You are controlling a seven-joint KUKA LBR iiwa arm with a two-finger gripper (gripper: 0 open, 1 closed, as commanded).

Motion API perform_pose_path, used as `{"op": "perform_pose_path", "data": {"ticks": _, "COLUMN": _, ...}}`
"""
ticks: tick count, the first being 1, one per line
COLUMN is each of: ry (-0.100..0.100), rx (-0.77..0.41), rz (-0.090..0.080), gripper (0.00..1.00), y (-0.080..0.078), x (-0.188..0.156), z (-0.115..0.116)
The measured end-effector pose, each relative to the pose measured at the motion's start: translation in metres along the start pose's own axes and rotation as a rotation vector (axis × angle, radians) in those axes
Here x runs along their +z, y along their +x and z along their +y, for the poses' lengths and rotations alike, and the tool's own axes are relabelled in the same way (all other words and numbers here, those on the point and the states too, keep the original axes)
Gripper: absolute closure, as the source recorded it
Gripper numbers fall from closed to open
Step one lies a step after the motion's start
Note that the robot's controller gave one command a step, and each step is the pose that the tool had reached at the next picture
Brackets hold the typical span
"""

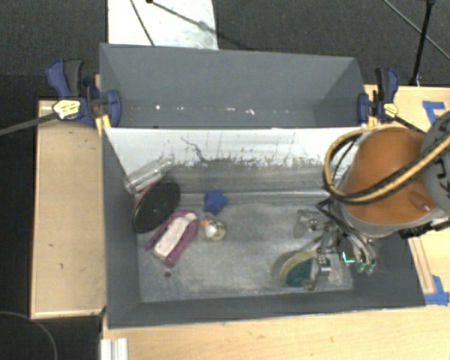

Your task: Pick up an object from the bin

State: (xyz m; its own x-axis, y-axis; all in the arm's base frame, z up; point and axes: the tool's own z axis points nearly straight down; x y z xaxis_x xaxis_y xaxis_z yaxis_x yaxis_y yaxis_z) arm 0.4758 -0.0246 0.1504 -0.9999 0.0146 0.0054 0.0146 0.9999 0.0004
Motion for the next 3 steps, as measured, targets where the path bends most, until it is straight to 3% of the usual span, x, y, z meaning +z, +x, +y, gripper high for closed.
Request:
{"op": "perform_pose_path", "data": {"ticks": 1, "ry": 0.001, "rx": -0.166, "rz": -0.004, "gripper": 0.00, "y": -0.0140, "x": 0.0823, "z": -0.0189}}
{"op": "perform_pose_path", "data": {"ticks": 3, "ry": 0.001, "rx": -0.169, "rz": -0.010, "gripper": 0.00, "y": -0.0164, "x": 0.0809, "z": -0.0187}}
